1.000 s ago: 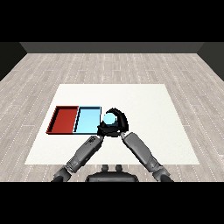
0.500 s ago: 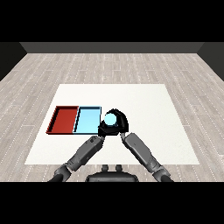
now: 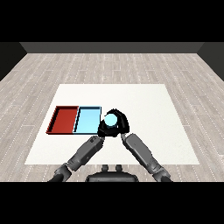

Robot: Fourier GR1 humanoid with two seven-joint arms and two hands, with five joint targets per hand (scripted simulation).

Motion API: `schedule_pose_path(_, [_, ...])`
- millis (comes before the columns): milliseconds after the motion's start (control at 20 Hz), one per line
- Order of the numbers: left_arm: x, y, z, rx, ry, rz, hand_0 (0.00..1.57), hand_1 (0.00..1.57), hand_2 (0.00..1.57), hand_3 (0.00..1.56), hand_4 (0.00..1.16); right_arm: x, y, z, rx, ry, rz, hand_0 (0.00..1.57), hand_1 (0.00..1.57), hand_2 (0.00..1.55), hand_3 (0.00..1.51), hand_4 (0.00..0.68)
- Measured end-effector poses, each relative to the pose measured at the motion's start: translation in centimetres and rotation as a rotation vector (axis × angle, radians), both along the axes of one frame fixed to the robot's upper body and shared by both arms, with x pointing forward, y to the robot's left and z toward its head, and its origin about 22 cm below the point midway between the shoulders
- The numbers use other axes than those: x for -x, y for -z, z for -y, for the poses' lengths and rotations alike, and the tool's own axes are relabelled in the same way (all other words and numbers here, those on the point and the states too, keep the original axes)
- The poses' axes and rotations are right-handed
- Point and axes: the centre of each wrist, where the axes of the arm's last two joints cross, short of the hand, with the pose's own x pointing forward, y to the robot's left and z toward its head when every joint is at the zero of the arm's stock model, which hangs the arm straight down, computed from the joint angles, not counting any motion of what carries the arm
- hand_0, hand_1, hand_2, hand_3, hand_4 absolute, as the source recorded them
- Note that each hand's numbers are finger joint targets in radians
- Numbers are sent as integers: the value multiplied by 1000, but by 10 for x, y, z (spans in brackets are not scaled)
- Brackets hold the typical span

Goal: Pick the blue can and put it in the blue box

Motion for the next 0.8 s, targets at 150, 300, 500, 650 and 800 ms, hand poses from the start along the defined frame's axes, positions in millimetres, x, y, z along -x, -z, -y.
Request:
schedule_pose_path(150, [-3, 0, 0, -7, -6, 14, 1571, 1571, 1571, 1535, 1122, 1, 2, 2, 38, -21, 1, 0, 0, 0, 0, 0])
schedule_pose_path(300, [-6, -2, 1, -7, -10, 22, 1571, 1571, 1571, 1535, 1122, 0, 0, 4, 60, -30, 3, 0, 0, 0, 0, 0])
schedule_pose_path(500, [-13, -6, -2, -14, -7, 23, 1571, 1571, 1571, 1523, 1137, -2, 4, 6, 75, -28, 2, 0, 0, 0, 0, 0])
schedule_pose_path(650, [-8, -4, -2, -29, -28, 27, 1571, 1571, 1571, 1527, 1140, 1, -1, 12, 56, -8, 9, 0, 0, 0, 0, 0])
schedule_pose_path(800, [-9, 0, -3, -45, -40, 26, 1571, 1571, 1571, 1533, 1149, 2, -3, 29, 28, 14, 18, 0, 0, 0, 0, 0])
